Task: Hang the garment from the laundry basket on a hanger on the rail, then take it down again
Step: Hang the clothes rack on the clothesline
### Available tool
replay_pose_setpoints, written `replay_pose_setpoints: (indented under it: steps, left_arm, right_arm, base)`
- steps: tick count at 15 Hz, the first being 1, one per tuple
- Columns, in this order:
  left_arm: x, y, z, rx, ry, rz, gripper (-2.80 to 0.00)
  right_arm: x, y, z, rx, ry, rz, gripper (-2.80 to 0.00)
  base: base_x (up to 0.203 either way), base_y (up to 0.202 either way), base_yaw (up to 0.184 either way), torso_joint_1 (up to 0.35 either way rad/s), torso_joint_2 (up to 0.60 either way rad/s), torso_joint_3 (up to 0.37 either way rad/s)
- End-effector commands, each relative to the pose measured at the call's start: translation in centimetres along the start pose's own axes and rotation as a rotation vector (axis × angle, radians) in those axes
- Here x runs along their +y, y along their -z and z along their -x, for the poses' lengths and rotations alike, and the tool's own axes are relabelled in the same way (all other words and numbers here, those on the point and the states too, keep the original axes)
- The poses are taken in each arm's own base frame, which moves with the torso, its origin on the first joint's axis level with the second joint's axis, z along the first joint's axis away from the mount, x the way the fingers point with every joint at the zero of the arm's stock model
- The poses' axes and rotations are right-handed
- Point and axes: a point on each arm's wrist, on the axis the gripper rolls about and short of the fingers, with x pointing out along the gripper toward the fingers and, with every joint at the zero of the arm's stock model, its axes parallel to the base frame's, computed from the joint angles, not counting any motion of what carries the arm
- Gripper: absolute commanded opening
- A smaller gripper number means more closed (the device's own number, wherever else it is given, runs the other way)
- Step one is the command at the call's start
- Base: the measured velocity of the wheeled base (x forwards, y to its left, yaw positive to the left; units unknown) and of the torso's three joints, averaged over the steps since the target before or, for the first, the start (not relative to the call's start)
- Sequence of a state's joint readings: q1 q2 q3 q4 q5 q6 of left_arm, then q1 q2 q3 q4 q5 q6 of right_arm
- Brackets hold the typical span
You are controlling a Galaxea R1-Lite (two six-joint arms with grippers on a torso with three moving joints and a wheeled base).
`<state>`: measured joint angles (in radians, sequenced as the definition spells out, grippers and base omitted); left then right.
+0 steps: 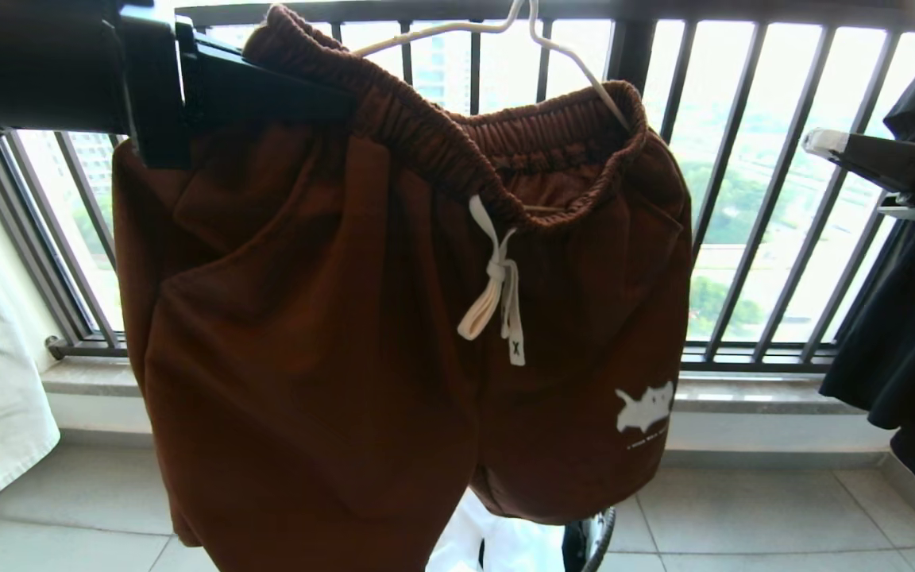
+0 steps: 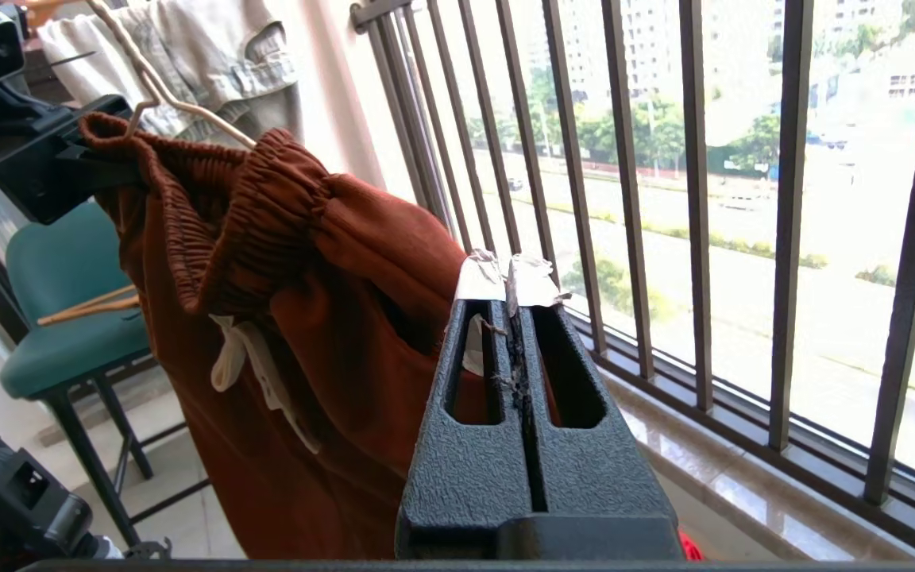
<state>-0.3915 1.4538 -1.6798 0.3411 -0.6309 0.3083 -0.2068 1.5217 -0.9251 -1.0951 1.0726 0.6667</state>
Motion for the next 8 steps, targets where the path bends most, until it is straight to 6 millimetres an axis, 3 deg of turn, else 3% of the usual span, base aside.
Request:
replay_pose_setpoints:
  steps: [1, 8]
  left_arm:
    - [0.06, 0.11, -0.11, 0.004, 0.004, 0.002, -2.80]
    - [0.04, 0.64, -0.28, 0.016, 0.012, 0.021, -2.80]
  right_arm:
    - [-0.17, 0.04, 0.07, 0.003, 0.000, -0.003, -2.80]
    - [-0.25, -0.08, 0.31, 0.001, 0.009, 0.003, -2.80]
  base:
    - [0.000, 0.000, 0.000, -0.001, -0.05, 0.013]
    - [0.000, 0.000, 0.000, 0.003, 0.00, 0.013]
